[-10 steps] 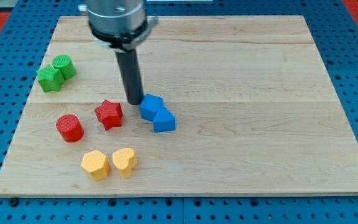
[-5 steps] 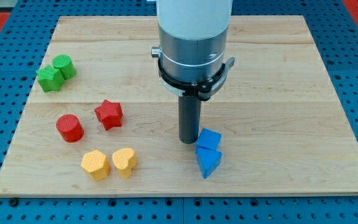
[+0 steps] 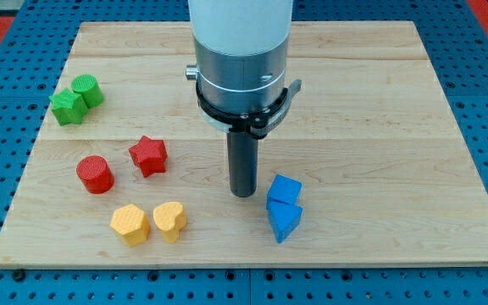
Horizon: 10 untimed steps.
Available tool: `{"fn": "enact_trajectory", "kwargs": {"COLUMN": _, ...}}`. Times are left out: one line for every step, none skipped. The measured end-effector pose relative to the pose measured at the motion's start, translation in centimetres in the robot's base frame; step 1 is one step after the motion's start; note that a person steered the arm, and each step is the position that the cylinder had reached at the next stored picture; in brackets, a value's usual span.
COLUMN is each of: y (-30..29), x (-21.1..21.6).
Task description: Place yellow heart towards top centre of the board
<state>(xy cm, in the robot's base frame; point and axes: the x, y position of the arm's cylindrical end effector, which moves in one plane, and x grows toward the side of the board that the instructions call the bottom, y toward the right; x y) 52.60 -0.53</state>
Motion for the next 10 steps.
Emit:
{"fn": "enact_trajectory", "kwargs": {"y": -1.2, "x": 0.0}}
{"fn": "enact_trajectory", "kwargs": {"y": -2.4, "x": 0.0}}
{"fn": "enact_trajectory", "kwargs": {"y": -5.3, "x": 3.0}}
{"fn": "enact_trajectory", "kwargs": {"y": -6.0, "x": 3.1}}
{"fn": "enact_trajectory", "kwargs": {"y": -5.1, "x": 2.8}}
{"fn": "enact_trajectory", "kwargs": {"y": -6.7, "x": 2.7}}
{"fn": "enact_trajectory", "kwargs": {"y": -7.3, "x": 2.7}}
{"fn": "enact_trajectory", "kwargs": {"y": -7.2, "x": 2.7}}
{"fn": "enact_trajectory", "kwargs": {"y": -5.0, "x": 2.7}}
{"fn": "enact_trajectory", "kwargs": {"y": -4.6, "x": 0.4}}
